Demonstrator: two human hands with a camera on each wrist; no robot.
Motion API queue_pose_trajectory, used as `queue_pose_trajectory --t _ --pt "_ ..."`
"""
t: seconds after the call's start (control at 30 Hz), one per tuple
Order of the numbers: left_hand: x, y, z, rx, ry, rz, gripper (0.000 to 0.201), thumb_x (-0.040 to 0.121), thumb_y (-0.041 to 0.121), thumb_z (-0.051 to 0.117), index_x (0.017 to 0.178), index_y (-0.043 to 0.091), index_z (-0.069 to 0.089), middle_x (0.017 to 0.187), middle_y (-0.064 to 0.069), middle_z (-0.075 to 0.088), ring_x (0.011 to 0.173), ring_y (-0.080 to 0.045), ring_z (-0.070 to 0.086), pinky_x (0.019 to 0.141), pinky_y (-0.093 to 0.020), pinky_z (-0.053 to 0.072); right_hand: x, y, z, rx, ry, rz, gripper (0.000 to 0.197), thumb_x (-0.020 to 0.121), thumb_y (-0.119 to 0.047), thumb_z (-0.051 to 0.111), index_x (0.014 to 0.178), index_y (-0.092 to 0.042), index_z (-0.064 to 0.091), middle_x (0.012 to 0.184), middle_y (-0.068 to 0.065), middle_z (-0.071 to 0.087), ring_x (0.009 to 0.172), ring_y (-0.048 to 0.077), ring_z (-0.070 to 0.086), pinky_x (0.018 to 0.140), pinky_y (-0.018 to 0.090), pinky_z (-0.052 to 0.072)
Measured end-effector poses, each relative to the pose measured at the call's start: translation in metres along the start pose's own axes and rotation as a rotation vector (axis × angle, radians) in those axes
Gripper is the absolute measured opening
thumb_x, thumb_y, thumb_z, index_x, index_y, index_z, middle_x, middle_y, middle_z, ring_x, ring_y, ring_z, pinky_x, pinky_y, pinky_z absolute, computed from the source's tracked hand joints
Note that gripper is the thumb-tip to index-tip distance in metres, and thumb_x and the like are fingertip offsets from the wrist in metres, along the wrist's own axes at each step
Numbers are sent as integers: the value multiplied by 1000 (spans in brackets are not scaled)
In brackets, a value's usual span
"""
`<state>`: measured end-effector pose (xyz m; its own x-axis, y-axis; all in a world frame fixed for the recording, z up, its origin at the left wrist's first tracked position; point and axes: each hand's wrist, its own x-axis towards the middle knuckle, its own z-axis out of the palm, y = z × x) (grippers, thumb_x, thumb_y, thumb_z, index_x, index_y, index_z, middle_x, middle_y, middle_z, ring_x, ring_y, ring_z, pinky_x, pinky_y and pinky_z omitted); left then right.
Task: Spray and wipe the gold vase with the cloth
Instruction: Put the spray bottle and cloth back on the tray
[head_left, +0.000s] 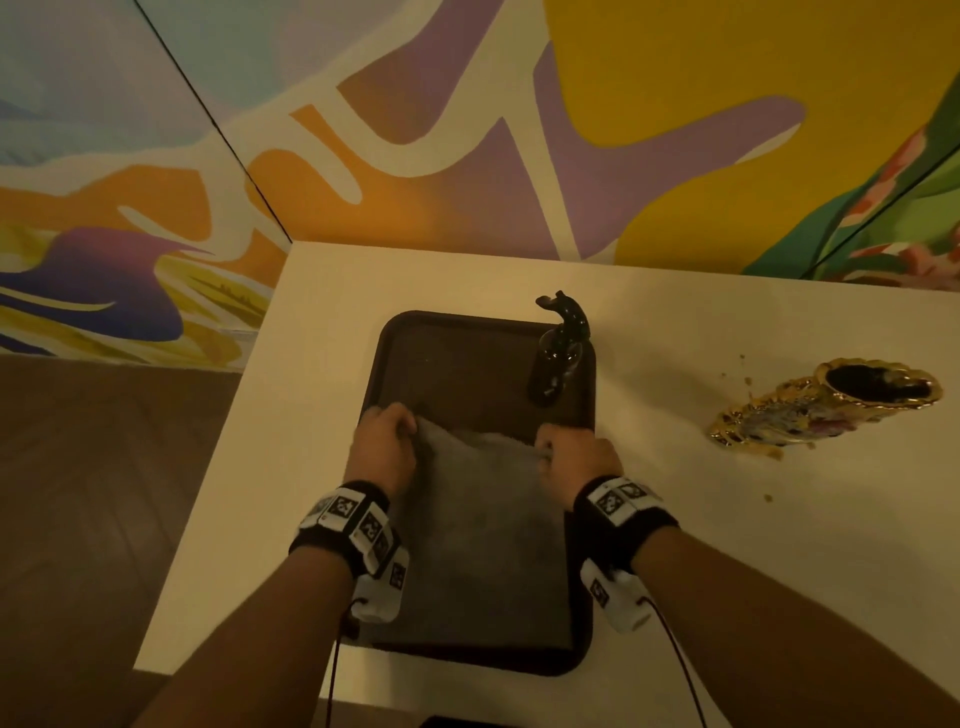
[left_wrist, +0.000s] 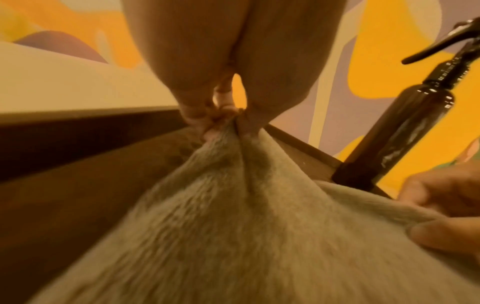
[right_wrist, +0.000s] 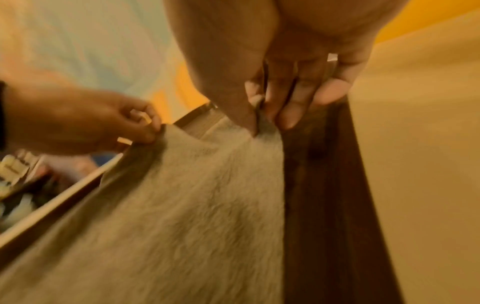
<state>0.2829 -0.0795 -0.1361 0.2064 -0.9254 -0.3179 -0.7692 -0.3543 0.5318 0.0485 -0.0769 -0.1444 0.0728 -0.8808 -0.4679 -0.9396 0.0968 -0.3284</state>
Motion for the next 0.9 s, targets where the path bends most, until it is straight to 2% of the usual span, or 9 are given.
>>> queue_pose_trajectory --t 0.07,0.17,0.27,0.33,0.43,0.53,0.67,0.77,0.9 --pt "6 -4 -7 -65 60 34 17 91 4 54 96 19 60 107 -9 52 90 -25 56 93 -43 52 -1 14 -2 161 111 90 9 86 -30 55 92 -30 49 91 0 62 81 23 61 76 43 54" --pt "5 -11 -12 -87 -44 -21 36 90 14 62 124 22 52 133 -11 43 110 -30 57 101 -46 49 -12 24 -2 328 113 114 42 82 -43 63 115 -34 39 109 -1 53 92 22 58 80 42 54" --pt "-18 -23 -14 42 -136 -6 43 89 23 63 129 22 48 135 -10 41 115 -31 54 101 -47 48 -33 25 0 332 148 109 62 78 -47 66 129 -31 36 125 0 44 109 22 52 90 42 51" --pt "-41 -34 -11 240 -202 177 43 89 28 61 130 24 49 135 -9 43 118 -31 51 101 -46 47 -51 23 4 192 125 25 54 82 -43 62 129 -27 40 128 0 45 114 23 49 95 40 47" --pt "-70 -50 0 577 -393 416 68 84 35 64 145 32 33 152 -5 31 134 -33 35 108 -49 38 -77 18 23 -99 -44 -209 41 86 -39 55 123 -22 49 127 2 51 117 25 46 99 39 40" --pt "-85 -58 2 724 -419 409 87 82 42 66 150 37 13 161 0 15 142 -33 22 113 -52 26 -90 13 43 -371 -191 -358 48 83 -34 61 127 -20 46 132 6 46 122 30 41 102 44 34" --pt "-105 -63 -2 780 -442 328 98 77 45 69 151 36 6 160 -1 12 143 -32 18 114 -52 22 -100 12 48 -475 -261 -439 52 80 -27 67 127 -17 46 133 9 44 119 33 41 102 47 34" --pt "-106 -56 -9 763 -437 275 92 75 49 69 148 33 17 156 -2 18 142 -31 19 115 -52 23 -103 14 42 -415 -216 -454 49 83 -36 62 125 -18 46 133 7 46 119 30 42 102 44 34" --pt "-58 -31 -6 564 -301 312 85 78 42 67 149 26 22 156 -1 24 144 -27 20 117 -47 23 -88 9 37 -380 -130 -412 57 86 -41 55 135 -20 38 149 9 29 136 29 27 112 45 25"
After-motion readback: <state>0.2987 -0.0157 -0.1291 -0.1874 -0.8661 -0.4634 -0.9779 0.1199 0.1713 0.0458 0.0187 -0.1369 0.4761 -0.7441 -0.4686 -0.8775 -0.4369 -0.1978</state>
